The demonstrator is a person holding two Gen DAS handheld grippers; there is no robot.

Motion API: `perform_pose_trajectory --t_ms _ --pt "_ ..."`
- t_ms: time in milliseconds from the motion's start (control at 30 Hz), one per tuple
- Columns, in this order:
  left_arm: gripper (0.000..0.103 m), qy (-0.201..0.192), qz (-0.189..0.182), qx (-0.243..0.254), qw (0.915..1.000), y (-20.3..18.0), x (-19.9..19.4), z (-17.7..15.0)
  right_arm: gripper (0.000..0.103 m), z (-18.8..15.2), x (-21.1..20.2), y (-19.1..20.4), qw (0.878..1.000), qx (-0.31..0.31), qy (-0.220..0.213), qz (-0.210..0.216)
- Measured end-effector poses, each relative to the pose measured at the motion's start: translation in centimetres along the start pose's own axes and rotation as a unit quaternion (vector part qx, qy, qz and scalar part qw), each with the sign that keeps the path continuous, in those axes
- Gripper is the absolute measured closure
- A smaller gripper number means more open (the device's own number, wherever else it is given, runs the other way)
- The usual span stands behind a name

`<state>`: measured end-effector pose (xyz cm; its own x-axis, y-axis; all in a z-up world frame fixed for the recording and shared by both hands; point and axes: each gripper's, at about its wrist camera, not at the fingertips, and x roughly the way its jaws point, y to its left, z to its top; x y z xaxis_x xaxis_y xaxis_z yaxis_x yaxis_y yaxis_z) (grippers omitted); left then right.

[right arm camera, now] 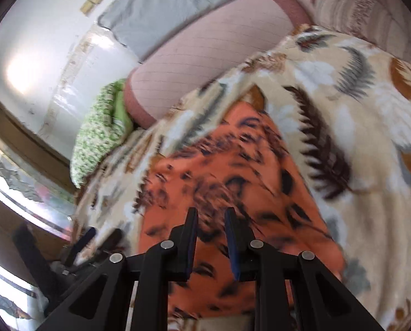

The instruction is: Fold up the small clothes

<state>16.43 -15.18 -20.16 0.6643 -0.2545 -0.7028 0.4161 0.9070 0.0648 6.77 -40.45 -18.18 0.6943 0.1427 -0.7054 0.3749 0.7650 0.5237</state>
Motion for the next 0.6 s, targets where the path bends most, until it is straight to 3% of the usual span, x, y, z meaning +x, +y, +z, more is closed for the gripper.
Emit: perform_pose_trajectory --t_ms 133,600 --pt "0.011 0.010 -0.004 0.009 0.9999 -1.0 0.7 -0.4 0.081 -0.8 3.1 -3.3 0.996 0.067 0.055 -0.009" --pt "0.011 0.031 -0.011 0.023 0.9992 -1.9 2.9 -0.7 0.081 0.0 3.9 -4.3 0.994 0.081 0.070 0.015"
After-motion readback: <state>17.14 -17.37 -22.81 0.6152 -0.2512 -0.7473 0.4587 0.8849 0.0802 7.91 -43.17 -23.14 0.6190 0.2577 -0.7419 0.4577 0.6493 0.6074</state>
